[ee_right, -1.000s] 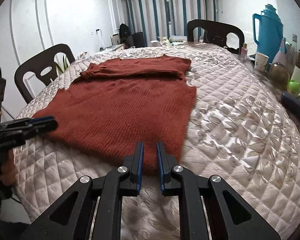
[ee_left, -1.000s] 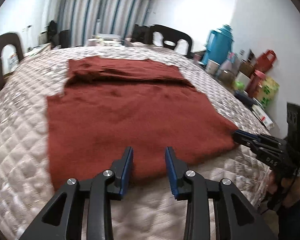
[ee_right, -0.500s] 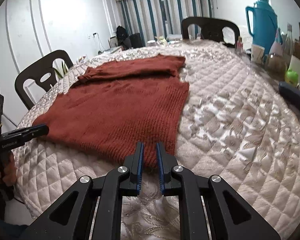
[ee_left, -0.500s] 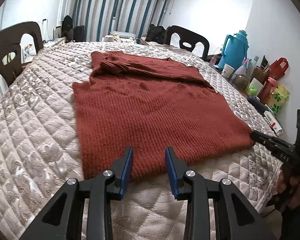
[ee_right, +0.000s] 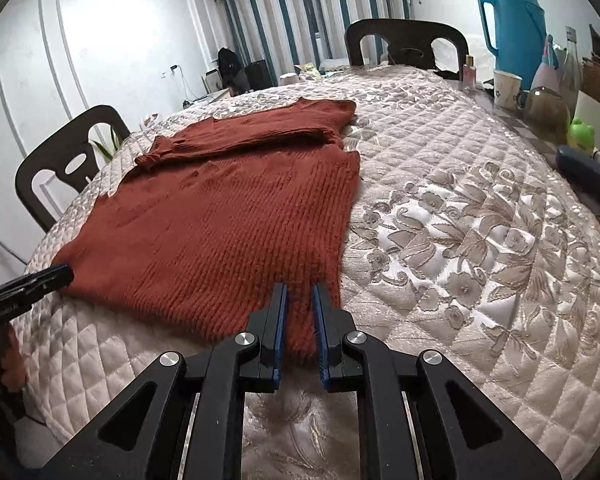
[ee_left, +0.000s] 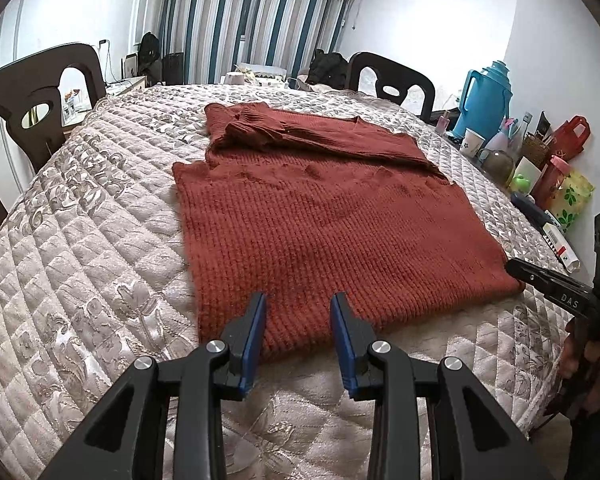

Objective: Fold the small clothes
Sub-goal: 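Move both open tools to the new folded edge of the dress, then grasp the folded edge with both tools and lift it, then fold the held edge over toward the collar with both tools, release, then withdraw both open tools from the folded dress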

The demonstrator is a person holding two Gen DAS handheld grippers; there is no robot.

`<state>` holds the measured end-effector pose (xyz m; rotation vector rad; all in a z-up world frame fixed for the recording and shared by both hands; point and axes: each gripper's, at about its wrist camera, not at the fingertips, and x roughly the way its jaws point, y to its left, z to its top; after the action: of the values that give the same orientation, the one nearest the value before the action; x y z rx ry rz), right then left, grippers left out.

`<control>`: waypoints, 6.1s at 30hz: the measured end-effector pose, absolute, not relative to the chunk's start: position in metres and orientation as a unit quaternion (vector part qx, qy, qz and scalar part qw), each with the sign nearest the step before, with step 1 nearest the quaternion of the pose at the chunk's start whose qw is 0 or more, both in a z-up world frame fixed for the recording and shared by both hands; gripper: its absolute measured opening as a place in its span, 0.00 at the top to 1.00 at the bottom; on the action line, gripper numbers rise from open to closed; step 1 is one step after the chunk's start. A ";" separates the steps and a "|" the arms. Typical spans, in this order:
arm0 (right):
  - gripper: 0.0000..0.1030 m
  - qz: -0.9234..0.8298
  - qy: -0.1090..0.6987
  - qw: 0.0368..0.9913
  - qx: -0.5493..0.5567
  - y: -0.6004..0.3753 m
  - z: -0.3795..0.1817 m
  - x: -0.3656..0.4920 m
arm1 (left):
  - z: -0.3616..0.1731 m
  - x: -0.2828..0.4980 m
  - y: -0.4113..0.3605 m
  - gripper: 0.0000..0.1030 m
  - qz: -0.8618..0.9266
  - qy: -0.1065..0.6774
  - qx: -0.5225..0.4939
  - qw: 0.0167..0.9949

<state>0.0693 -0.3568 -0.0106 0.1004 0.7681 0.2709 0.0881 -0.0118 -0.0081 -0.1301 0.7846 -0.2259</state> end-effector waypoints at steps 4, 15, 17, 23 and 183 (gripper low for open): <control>0.87 0.127 0.370 0.919 0.050 -0.361 -0.008 0.063 | -0.007 0.085 -0.007 0.65 -0.105 0.379 -0.065 0.917; 0.73 0.123 0.369 0.919 0.072 -0.377 -0.006 0.051 | -0.003 0.079 0.002 0.65 -0.096 0.375 -0.071 0.919; 0.64 0.127 0.367 0.918 0.077 -0.378 -0.005 0.049 | -0.003 0.077 0.003 0.65 -0.095 0.374 -0.072 0.920; 0.64 0.139 0.362 0.918 0.080 -0.379 -0.003 0.045 | 0.001 0.073 0.011 0.61 -0.078 0.367 -0.073 0.924; 0.84 0.155 0.424 0.891 0.052 -0.300 0.013 0.335 | 0.001 0.375 -0.035 0.67 -0.081 0.441 -0.087 0.889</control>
<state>0.3345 -0.2998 0.0125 0.1071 0.8808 0.3221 0.3754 -0.0354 0.0015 -0.1797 0.9167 -0.1691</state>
